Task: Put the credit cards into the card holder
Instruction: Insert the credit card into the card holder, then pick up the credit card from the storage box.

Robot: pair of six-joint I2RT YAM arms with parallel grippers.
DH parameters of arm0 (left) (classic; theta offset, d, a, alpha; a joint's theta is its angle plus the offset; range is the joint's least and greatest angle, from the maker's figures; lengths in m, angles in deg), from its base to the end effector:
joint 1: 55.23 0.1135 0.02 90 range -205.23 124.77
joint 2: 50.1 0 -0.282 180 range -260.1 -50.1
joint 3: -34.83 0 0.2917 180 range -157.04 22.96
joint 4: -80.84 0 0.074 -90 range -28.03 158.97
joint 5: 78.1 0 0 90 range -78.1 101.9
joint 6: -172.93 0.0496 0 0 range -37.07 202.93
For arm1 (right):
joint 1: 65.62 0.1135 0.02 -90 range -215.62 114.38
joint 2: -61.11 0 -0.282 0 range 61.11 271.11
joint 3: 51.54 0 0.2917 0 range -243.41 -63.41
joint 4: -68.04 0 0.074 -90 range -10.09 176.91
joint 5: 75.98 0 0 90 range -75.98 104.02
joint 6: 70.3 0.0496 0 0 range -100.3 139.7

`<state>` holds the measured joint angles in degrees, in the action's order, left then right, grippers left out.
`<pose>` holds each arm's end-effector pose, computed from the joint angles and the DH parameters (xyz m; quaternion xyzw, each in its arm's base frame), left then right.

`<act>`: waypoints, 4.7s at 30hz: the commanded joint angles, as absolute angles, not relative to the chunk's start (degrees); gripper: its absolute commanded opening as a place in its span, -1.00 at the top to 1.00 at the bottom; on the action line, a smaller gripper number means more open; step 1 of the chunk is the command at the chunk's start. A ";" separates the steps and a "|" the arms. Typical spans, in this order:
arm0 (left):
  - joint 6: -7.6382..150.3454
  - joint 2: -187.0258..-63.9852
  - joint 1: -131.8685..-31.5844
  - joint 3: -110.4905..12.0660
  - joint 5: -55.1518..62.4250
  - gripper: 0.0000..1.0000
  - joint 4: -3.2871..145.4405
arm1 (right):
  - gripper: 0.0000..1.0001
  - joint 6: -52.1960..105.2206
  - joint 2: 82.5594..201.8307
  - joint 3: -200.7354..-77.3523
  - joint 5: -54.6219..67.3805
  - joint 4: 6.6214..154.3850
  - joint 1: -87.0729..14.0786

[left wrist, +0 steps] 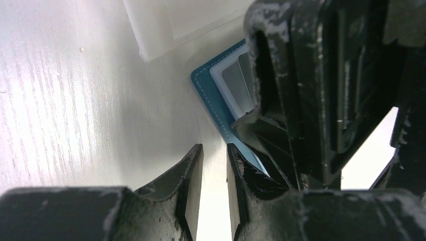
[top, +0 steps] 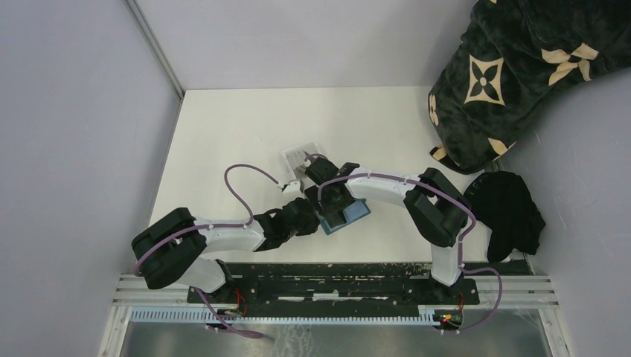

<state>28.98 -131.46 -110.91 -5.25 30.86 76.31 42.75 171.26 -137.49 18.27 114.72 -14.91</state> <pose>0.1718 -0.2231 0.1132 -0.0481 0.9147 -0.2153 0.3385 0.2711 0.3256 0.1420 -0.2296 0.9583 0.0704 0.1547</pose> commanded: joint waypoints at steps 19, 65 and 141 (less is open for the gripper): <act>25.65 -133.46 -110.96 -1.52 30.26 0.37 70.29 | -0.28 41.74 173.52 -141.75 25.21 113.70 -12.04; 34.50 -114.18 -93.32 -14.72 36.45 0.05 53.80 | -0.63 39.46 174.05 -169.99 14.00 122.28 -21.41; 40.39 -146.50 -78.60 -31.21 18.47 0.11 67.83 | -0.13 53.10 192.14 -183.03 -9.44 116.31 -29.54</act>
